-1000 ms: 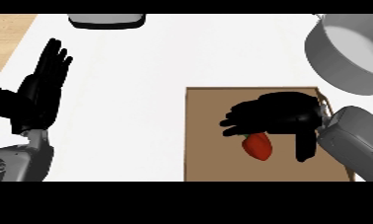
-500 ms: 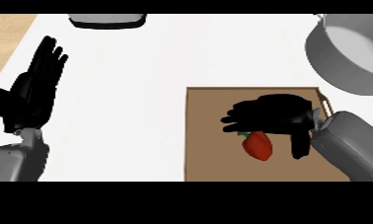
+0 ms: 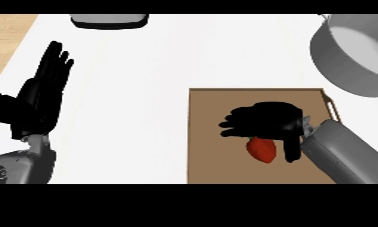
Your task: Pick the bell pepper from the tray and place it in the pot
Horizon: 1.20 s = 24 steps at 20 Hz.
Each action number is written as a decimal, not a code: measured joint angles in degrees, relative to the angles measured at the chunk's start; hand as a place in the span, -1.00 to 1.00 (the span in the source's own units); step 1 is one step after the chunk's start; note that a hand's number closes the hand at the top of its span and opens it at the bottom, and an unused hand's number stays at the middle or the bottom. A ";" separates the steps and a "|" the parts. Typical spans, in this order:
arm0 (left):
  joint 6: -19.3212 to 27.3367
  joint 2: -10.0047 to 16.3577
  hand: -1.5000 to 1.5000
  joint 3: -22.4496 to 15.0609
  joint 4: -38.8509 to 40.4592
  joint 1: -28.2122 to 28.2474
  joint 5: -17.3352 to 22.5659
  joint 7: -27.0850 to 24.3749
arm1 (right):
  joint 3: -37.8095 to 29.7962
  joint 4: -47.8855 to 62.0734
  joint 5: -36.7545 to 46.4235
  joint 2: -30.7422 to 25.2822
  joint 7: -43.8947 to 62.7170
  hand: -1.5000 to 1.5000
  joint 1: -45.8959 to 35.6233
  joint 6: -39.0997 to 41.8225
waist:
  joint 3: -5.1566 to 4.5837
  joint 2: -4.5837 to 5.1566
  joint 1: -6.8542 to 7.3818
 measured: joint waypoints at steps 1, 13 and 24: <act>-0.16 -0.28 0.00 -0.06 -0.36 0.43 -0.08 0.01 | -0.13 1.28 1.15 1.20 -0.12 -1.00 -0.15 -0.36 | 0.00 0.00 0.03; -0.80 -1.20 0.00 1.00 0.12 -0.97 -1.44 1.10 | 0.11 6.86 9.66 4.62 -8.51 1.00 -0.82 -6.40 | -0.30 -0.29 0.04; -1.64 -0.28 0.00 3.95 -0.05 0.75 -0.78 0.80 | -8.90 1.62 6.12 -0.30 -4.19 1.00 13.31 -10.51 | -0.31 -1.21 -2.94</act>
